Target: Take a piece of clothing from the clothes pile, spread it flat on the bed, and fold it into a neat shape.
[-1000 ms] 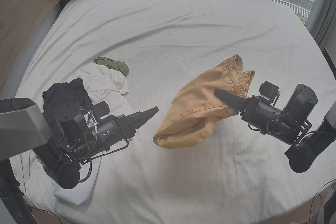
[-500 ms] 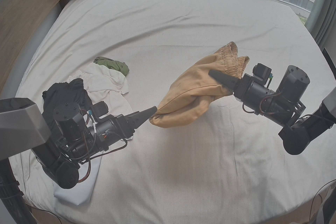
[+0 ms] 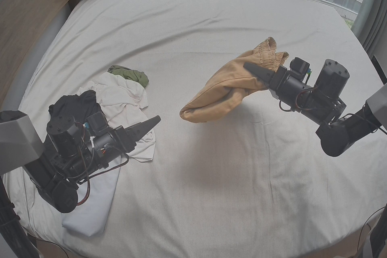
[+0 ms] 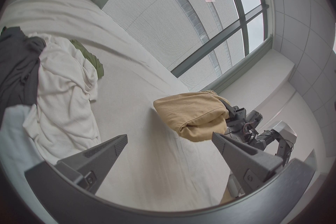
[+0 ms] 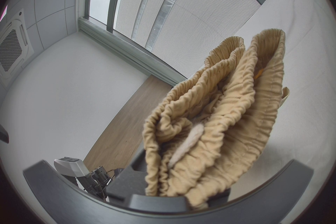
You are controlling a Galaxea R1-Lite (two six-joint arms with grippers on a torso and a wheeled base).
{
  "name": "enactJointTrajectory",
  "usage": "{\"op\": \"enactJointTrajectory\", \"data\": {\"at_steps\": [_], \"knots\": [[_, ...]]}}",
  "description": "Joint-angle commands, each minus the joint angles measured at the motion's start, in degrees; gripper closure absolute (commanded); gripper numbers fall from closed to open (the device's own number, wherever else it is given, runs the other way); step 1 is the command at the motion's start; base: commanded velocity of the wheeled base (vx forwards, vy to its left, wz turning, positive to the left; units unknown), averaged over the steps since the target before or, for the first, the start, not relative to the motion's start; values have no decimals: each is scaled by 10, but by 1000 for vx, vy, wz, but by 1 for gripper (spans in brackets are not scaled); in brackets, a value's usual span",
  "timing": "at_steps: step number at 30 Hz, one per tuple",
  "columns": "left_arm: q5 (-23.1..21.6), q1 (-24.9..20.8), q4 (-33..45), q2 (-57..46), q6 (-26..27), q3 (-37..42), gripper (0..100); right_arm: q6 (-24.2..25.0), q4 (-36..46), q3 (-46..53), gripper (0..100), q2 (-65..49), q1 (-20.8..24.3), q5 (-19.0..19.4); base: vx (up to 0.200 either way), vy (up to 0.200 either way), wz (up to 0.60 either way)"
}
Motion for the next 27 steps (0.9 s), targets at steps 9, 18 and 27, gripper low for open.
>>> {"op": "enactJointTrajectory", "data": {"at_steps": [9,18,27], "knots": [[-7,19,-1,-16,34,20,0,4,80,-156,100,65,-4,0,0,0,0],[-12,19,-1,-15,34,24,0,4,154,-273,100,106,-6,0,0,0,0],[-13,19,-1,-10,33,24,0,4,230,-418,100,157,-15,-1,0,0,0]]}}
